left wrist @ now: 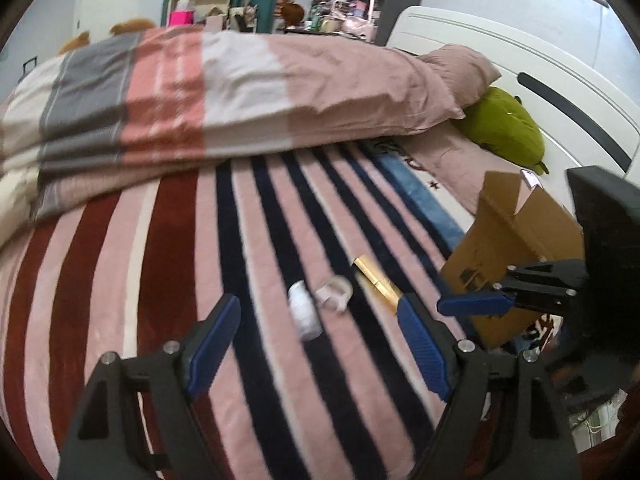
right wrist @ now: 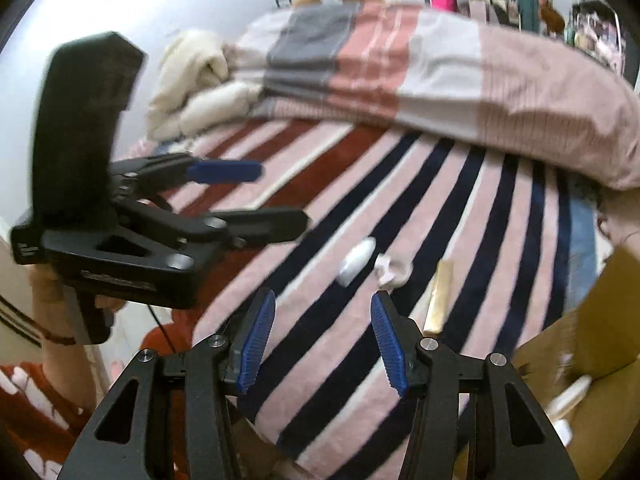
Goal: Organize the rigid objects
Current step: 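Grasp the gold stick with the right gripper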
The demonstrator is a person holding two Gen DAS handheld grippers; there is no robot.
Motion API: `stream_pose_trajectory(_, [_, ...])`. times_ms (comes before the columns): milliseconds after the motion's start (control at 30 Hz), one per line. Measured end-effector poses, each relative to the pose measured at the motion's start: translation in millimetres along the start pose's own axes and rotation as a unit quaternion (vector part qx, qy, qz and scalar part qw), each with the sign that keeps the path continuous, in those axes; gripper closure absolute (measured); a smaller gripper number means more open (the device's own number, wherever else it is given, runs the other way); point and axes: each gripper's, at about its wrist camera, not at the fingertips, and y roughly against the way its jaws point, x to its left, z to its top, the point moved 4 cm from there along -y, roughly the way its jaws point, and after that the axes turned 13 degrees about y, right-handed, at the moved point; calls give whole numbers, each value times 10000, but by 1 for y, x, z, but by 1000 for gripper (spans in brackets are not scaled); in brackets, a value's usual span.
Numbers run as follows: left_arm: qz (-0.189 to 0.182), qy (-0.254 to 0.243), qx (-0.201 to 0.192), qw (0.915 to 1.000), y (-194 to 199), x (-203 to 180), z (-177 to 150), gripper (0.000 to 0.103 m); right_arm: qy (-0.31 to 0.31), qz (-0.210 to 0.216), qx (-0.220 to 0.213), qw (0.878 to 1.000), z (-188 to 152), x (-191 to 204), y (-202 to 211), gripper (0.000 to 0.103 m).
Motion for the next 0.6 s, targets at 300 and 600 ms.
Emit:
stream_pose_trajectory(300, [-218, 209, 254, 9992, -14, 23, -34, 25, -698, -1234, 802, 9866, -39, -65, -70, 57])
stream_pose_trajectory(600, [-162, 224, 225, 9994, -7, 26, -36, 25, -632, -1690, 846, 9799, -41, -91, -112, 90])
